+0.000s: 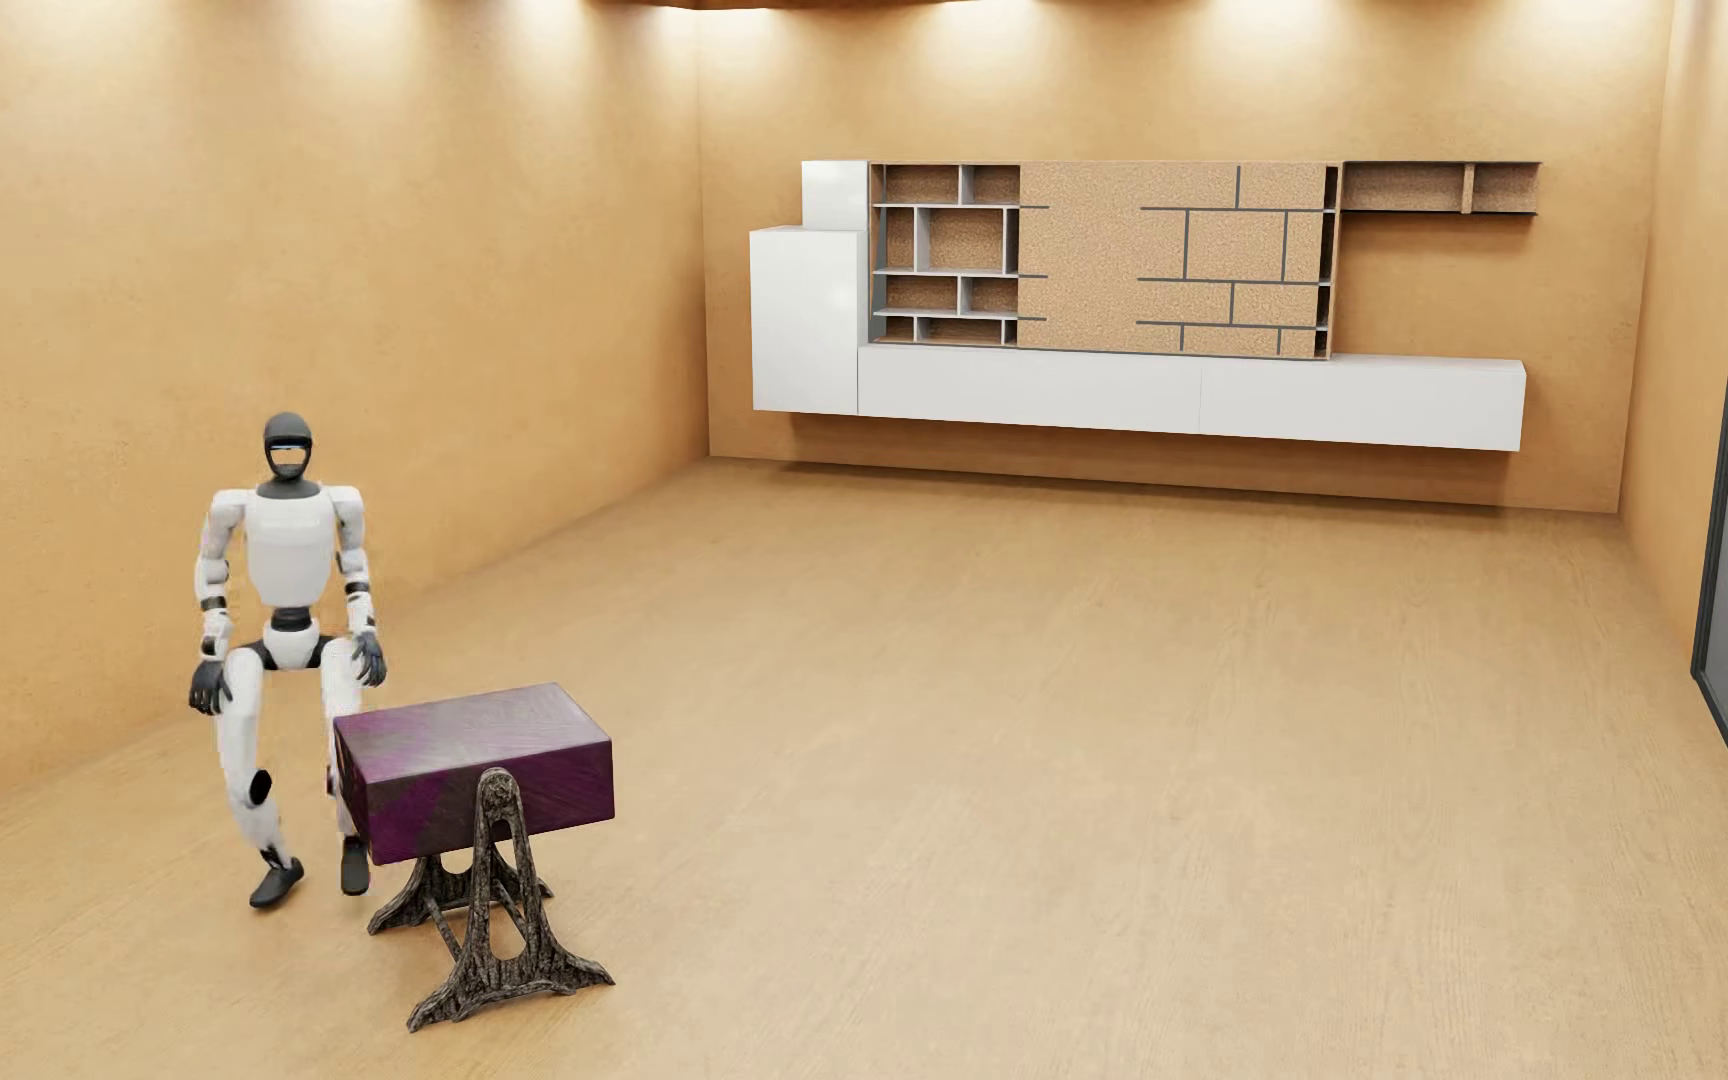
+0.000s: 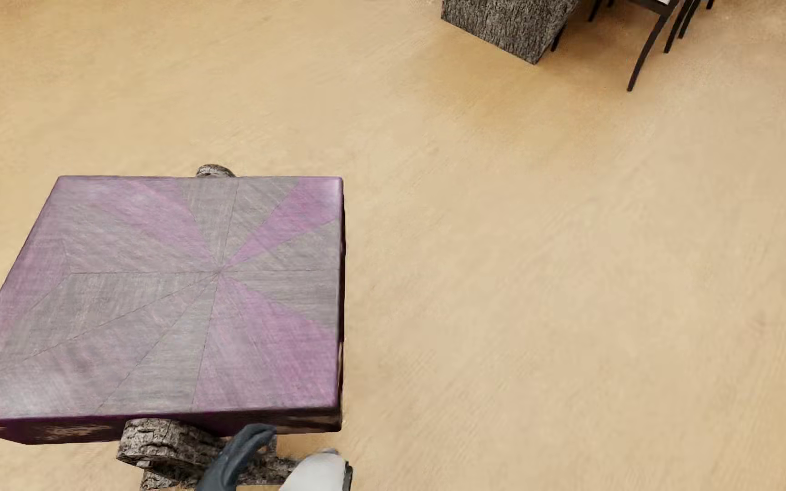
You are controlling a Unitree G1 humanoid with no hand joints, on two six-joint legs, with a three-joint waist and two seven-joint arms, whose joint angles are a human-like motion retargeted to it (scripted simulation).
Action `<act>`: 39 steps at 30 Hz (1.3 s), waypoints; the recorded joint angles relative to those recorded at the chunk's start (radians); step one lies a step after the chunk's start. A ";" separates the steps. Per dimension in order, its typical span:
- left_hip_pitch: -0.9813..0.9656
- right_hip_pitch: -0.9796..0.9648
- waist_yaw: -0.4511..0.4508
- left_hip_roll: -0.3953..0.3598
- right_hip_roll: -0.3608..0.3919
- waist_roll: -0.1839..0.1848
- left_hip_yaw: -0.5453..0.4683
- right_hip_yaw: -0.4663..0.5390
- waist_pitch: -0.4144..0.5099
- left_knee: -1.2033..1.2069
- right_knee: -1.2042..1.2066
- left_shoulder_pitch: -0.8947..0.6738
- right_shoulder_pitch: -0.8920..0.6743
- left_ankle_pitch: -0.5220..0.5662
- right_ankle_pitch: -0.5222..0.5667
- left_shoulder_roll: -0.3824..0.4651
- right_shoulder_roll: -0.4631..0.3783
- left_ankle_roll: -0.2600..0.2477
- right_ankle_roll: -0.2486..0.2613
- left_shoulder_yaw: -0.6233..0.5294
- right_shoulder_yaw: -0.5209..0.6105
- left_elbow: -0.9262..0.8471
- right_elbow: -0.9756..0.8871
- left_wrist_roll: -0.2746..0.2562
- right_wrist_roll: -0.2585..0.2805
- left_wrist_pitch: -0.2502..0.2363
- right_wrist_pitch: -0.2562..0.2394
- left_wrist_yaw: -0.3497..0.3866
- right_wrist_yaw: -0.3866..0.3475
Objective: Approach the endtable
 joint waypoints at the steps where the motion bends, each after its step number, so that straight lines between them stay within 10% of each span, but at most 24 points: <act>1: -0.040 0.092 0.033 -0.127 0.048 -0.008 -0.016 -0.066 -0.001 -0.195 -0.040 0.039 -0.056 0.023 -0.050 0.011 -0.072 -0.101 -0.005 0.069 0.055 0.040 -0.018 -0.067 0.009 0.012 -0.032 0.005 0.008; 3: -0.026 0.223 0.086 -0.186 0.146 -0.018 0.211 -0.136 -0.009 -0.695 -0.058 0.108 -0.186 0.355 -0.084 0.005 -0.229 -0.181 -0.031 0.261 0.105 0.015 -0.091 -0.153 0.054 0.098 -0.072 0.011 0.042; 4: 0.041 0.233 0.104 -0.102 0.162 -0.011 0.597 -0.128 -0.020 -0.810 0.056 0.167 -0.257 0.450 -0.056 -0.044 -0.297 0.235 0.019 0.391 0.113 -0.040 -0.125 -0.197 0.058 0.141 -0.071 0.031 0.045; 6: 0.137 0.090 0.191 0.049 0.101 0.001 0.605 -0.011 -0.015 -0.642 0.631 0.262 -0.355 -0.007 0.248 -0.175 -0.396 0.259 0.145 0.645 0.095 -0.098 -0.167 -0.292 0.010 0.125 -0.044 0.112 -0.047; 9: 0.055 -0.260 0.206 0.008 -0.175 0.015 0.385 0.121 0.026 -0.347 0.982 0.061 -0.144 -0.147 0.140 -0.204 -0.386 0.259 -0.071 0.694 -0.169 -0.039 -0.218 -0.353 0.117 0.093 -0.011 0.196 -0.280; 10: 0.054 -0.360 0.170 -0.045 -0.212 0.022 0.287 0.196 0.026 -0.348 0.859 0.008 -0.052 -0.134 0.122 -0.163 -0.359 0.259 -0.132 0.571 -0.198 -0.012 -0.199 -0.294 0.165 0.053 -0.020 0.135 -0.254; 12: 0.069 -0.413 0.081 -0.120 -0.186 0.037 0.132 0.406 0.015 -0.354 0.403 -0.045 0.078 -0.113 0.144 -0.010 -0.315 0.259 -0.121 0.252 -0.178 0.021 -0.135 -0.002 0.108 -0.022 -0.024 -0.108 -0.093; 13: 0.079 -0.371 0.033 -0.116 -0.099 0.048 0.103 0.674 0.007 -0.342 0.202 -0.088 0.133 -0.144 0.339 0.052 -0.261 0.264 0.043 0.122 -0.188 0.008 -0.125 0.125 0.063 -0.032 -0.025 -0.253 -0.043; 14: 0.061 -0.248 0.006 -0.137 -0.027 0.052 0.038 0.857 0.001 -0.296 0.123 -0.142 0.188 -0.179 0.257 0.078 -0.197 0.234 0.242 0.015 -0.228 -0.012 -0.130 0.184 0.041 -0.034 -0.023 -0.374 -0.031; 16: 0.001 -0.088 -0.014 -0.143 -0.069 0.058 -0.087 0.609 0.001 -0.202 0.026 -0.239 0.225 -0.191 0.013 0.091 -0.031 0.127 0.252 -0.097 -0.299 -0.042 -0.130 0.154 0.017 -0.012 -0.019 -0.416 -0.069; 19: -0.003 0.038 -0.045 0.135 -0.027 0.079 0.281 0.375 -0.016 -0.266 -0.185 -0.230 0.070 -0.170 0.000 0.059 0.124 0.128 0.252 -0.051 -0.266 -0.021 -0.007 0.136 -0.029 0.076 0.032 -0.253 -0.083; 21: 0.016 0.031 -0.045 0.189 -0.018 0.080 0.320 0.287 -0.026 -0.187 -0.167 -0.209 -0.044 -0.204 0.003 0.049 0.115 0.111 0.247 -0.004 -0.162 0.029 0.037 0.116 -0.015 0.117 -0.031 -0.245 0.003; 23: 0.110 0.015 -0.045 0.293 -0.006 0.086 0.446 0.229 -0.037 -0.143 -0.150 -0.195 -0.122 -0.212 0.012 0.055 0.091 0.207 0.228 0.048 -0.129 0.125 0.025 0.064 0.022 0.157 -0.107 -0.246 -0.001; 24: 0.199 0.025 -0.043 0.312 -0.006 0.089 0.504 0.202 -0.043 -0.223 -0.159 -0.190 -0.138 -0.193 0.017 0.055 0.079 0.089 0.220 0.059 -0.157 0.185 0.011 0.056 0.051 0.185 -0.124 -0.239 -0.033; 26: 0.335 0.045 -0.039 0.227 -0.024 0.090 0.495 0.150 -0.052 -0.481 -0.139 -0.204 -0.156 -0.327 0.006 0.051 0.073 0.068 0.207 0.052 -0.225 0.310 -0.016 0.068 0.085 0.249 -0.120 -0.226 -0.129; 29: 0.380 0.023 -0.054 0.087 -0.164 0.056 0.419 0.059 -0.043 -0.611 0.034 -0.246 -0.112 -0.235 0.054 0.020 0.077 0.095 0.179 0.042 -0.356 0.513 -0.022 0.061 0.183 0.321 -0.102 -0.197 -0.277; 33: 0.458 -0.080 -0.066 -0.044 -0.349 0.008 0.342 0.081 -0.030 -0.726 0.343 -0.212 -0.134 -0.162 0.228 0.025 -0.041 0.105 0.148 0.032 -0.142 0.582 0.131 0.090 0.128 0.252 -0.082 -0.115 -0.045; 35: 0.469 -0.120 -0.067 -0.066 -0.337 -0.009 0.305 0.156 -0.025 -0.731 0.384 -0.178 -0.142 -0.153 0.159 0.012 -0.036 0.101 0.141 0.101 -0.109 0.566 0.173 0.025 0.095 0.228 -0.083 -0.064 -0.002; 39: 0.498 -0.055 -0.057 -0.058 -0.207 -0.028 0.267 0.212 -0.039 -0.800 0.038 -0.124 -0.135 -0.112 0.078 -0.001 0.113 0.076 0.119 0.184 -0.220 0.519 0.129 -0.013 0.196 0.268 -0.125 -0.156 -0.206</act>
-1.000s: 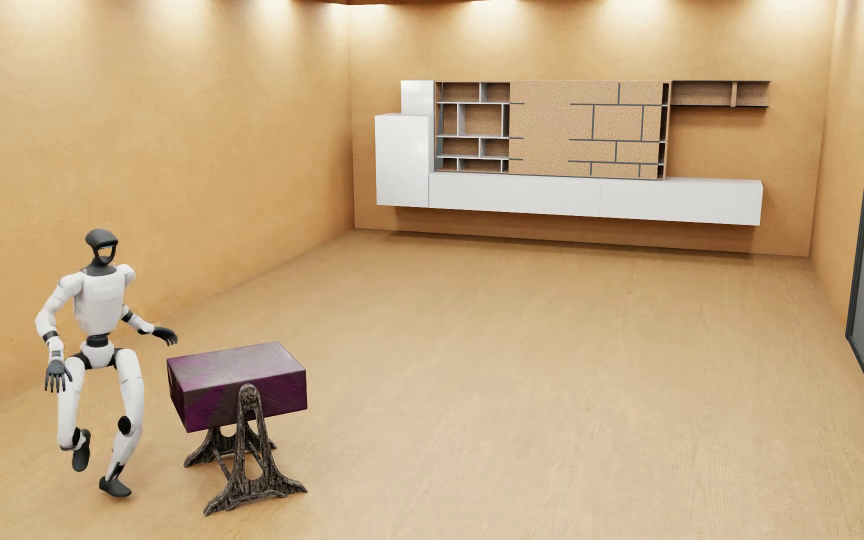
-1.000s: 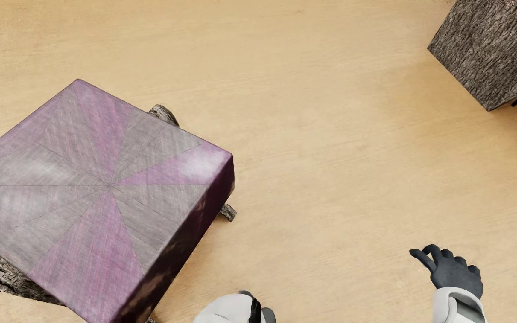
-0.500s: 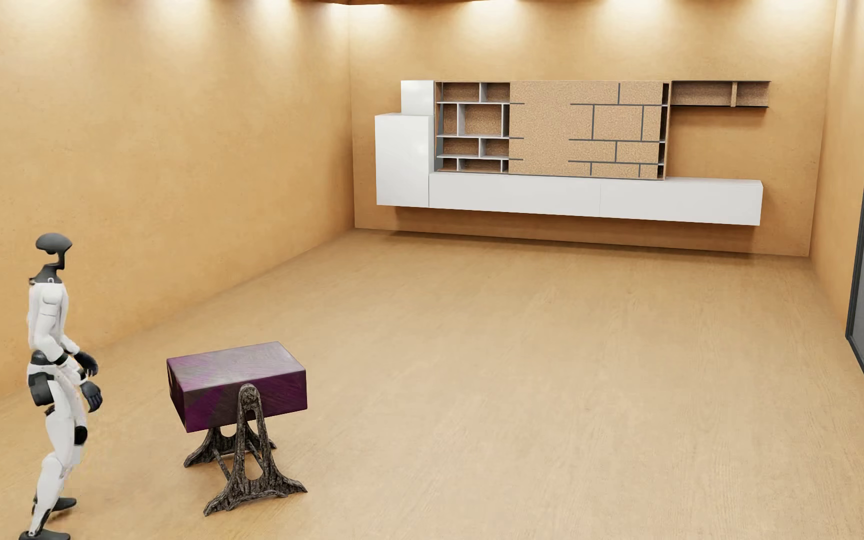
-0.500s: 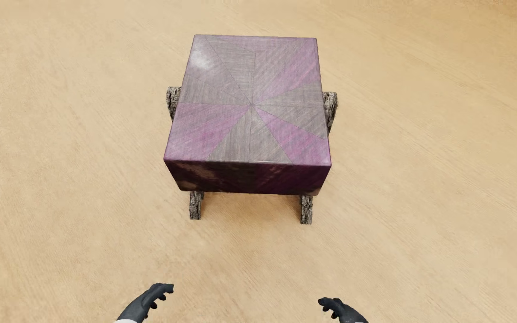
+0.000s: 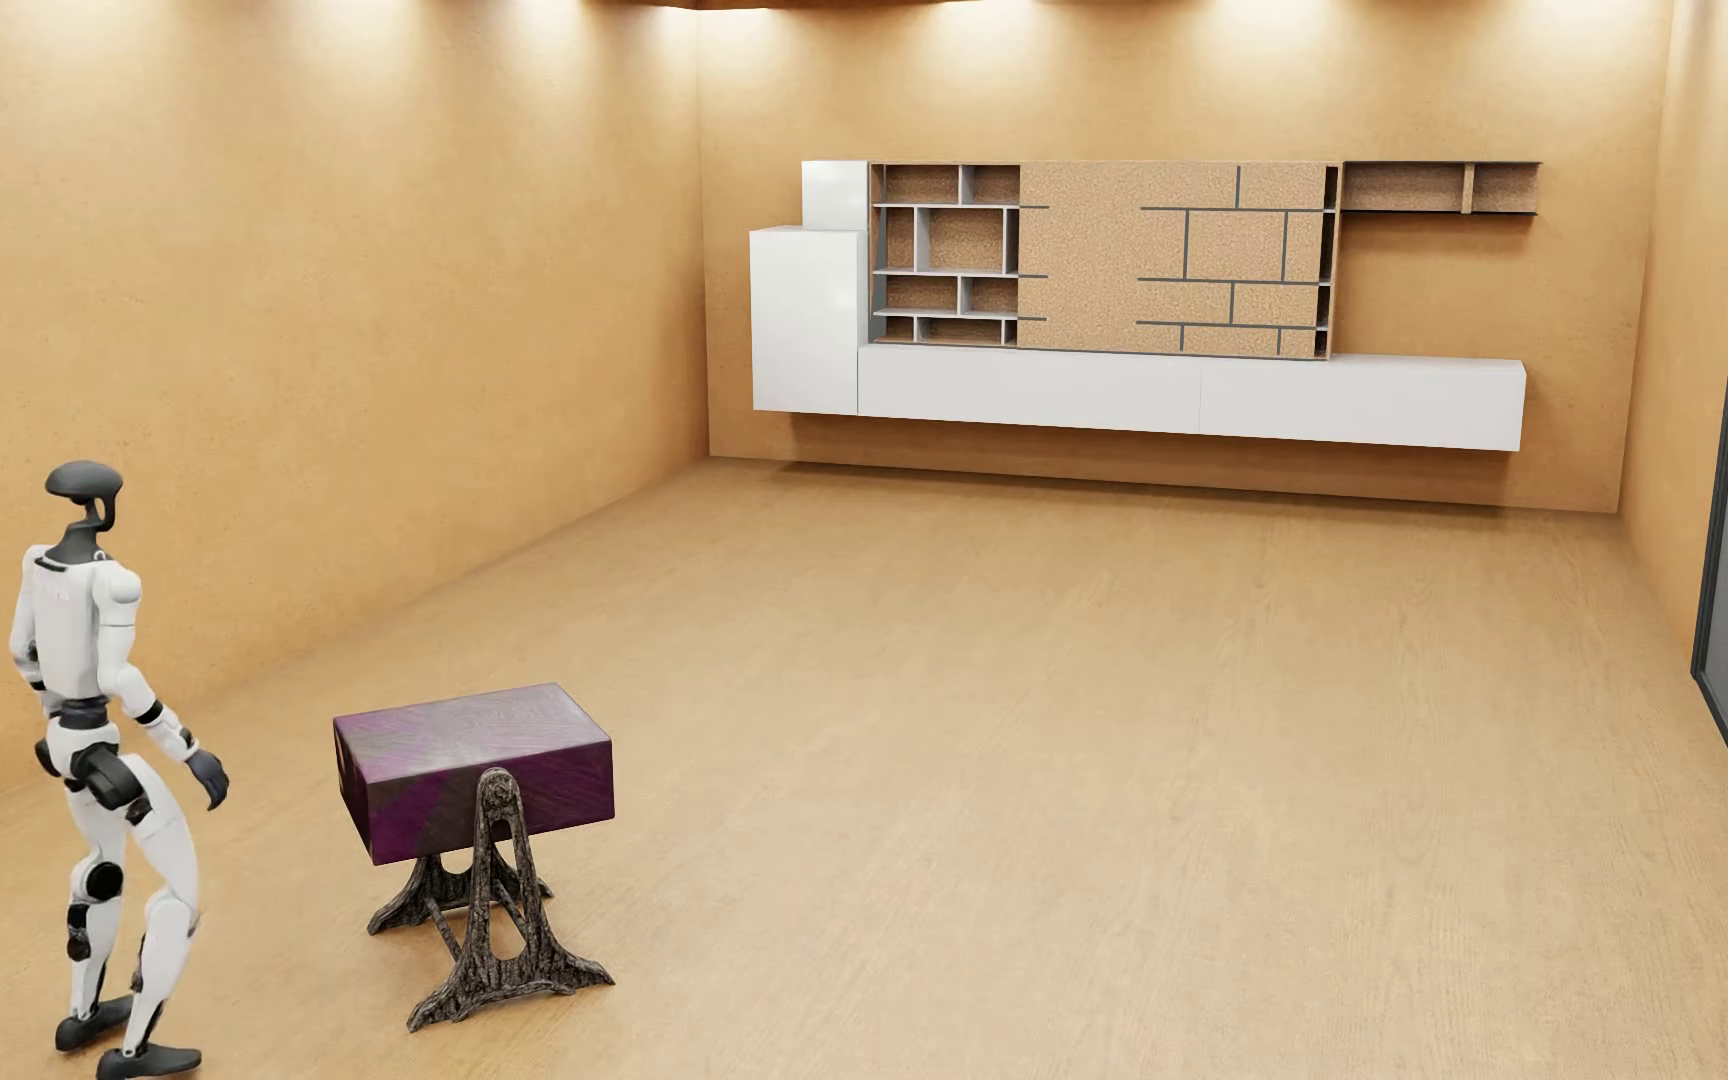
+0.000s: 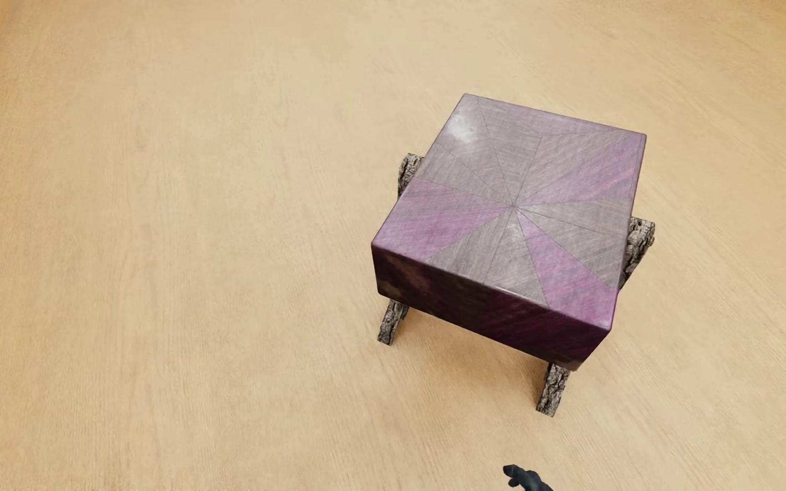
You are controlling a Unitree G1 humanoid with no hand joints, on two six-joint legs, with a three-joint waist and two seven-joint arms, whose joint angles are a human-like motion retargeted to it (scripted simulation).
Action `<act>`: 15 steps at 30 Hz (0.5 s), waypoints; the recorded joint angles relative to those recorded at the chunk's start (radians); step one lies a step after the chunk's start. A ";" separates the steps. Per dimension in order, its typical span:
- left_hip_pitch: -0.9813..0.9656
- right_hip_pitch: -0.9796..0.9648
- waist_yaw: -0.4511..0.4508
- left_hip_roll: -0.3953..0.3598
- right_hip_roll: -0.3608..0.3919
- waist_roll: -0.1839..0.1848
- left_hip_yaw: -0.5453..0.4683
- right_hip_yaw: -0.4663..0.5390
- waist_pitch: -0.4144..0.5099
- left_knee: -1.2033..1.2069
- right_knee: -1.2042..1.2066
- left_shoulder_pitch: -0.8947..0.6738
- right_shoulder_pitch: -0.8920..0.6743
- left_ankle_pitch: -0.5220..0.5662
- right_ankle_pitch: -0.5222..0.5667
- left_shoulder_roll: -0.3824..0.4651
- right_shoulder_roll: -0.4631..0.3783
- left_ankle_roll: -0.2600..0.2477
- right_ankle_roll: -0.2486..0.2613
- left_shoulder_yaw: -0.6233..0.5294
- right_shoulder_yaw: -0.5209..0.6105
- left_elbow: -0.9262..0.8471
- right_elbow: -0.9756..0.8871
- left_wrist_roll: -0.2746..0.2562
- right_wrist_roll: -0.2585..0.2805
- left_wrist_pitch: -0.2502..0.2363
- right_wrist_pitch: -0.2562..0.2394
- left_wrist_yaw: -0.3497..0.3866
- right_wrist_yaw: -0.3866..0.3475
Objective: Approach the endtable
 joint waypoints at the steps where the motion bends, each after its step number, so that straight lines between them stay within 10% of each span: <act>1: -0.002 0.042 0.002 0.008 0.016 -0.004 -0.004 -0.037 -0.004 -0.003 -0.075 0.010 -0.016 0.005 -0.018 0.002 0.013 -0.007 -0.021 0.005 0.036 -0.008 -0.006 0.011 -0.020 0.005 -0.008 -0.024 -0.001; 7: -0.020 0.128 0.022 0.113 0.153 0.018 0.000 -0.065 -0.014 0.040 -0.276 -0.003 -0.167 -0.004 0.033 -0.084 0.022 -0.044 -0.057 0.235 0.287 -0.005 0.040 -0.024 -0.116 0.058 -0.001 0.028 0.134; 15: -0.020 0.149 0.005 0.163 0.201 0.037 -0.035 -0.098 -0.015 0.058 -0.258 -0.085 -0.103 -0.002 -0.002 -0.071 -0.060 -0.082 -0.094 0.102 0.255 -0.023 0.119 0.148 0.021 -0.006 0.080 -0.082 0.075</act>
